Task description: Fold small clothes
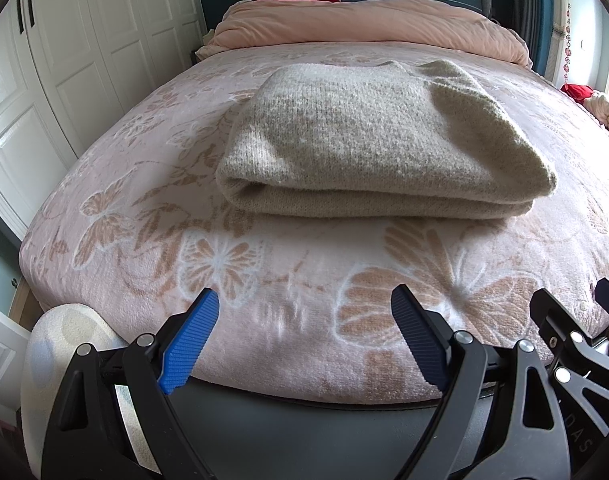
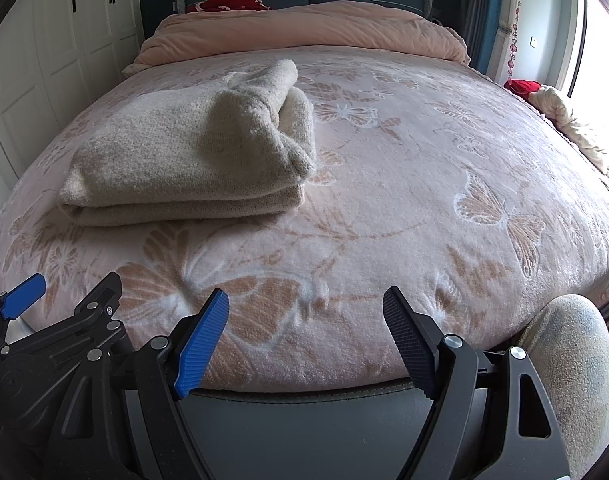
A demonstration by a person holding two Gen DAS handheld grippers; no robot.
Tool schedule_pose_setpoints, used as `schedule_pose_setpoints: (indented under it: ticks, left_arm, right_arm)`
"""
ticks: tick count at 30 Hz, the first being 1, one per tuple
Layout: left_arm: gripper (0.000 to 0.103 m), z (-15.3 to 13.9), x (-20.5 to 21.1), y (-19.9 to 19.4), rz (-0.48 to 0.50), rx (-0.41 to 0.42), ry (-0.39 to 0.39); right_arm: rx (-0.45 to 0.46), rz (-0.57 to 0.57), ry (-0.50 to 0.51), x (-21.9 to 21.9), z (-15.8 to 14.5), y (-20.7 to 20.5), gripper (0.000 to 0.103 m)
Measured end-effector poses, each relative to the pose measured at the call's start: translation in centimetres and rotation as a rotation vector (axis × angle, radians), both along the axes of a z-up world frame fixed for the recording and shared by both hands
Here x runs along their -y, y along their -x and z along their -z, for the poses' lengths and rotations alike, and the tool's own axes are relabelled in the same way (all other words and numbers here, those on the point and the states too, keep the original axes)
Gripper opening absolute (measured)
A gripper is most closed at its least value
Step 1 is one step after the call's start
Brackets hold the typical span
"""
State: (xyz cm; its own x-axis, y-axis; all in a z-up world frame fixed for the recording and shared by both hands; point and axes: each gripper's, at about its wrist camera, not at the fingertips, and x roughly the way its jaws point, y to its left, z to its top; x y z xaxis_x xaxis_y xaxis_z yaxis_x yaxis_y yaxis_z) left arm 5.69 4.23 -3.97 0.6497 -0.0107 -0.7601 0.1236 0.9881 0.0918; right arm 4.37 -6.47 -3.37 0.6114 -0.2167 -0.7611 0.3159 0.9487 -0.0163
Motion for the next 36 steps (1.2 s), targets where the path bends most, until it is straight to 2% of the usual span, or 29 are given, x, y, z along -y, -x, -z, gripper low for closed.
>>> schedule_pose_setpoints:
  ticks: [20, 30, 36]
  left_arm:
    - [0.087, -0.2, -0.1, -0.3, -0.006, 0.005, -0.014]
    - [0.086, -1.0, -0.2, 0.1, -0.002, 0.057, 0.011]
    - [0.086, -0.9, 0.1, -0.1, -0.001, 0.041, 0.001]
  right_arm:
    - [0.008, 0.006, -0.013, -0.2, -0.1, -0.2, 0.079]
    - [0.034, 0.018, -0.021, -0.1, -0.5, 0.2, 0.079]
    - [0.022, 0.016, -0.017, -0.2, -0.5, 0.0, 0.079]
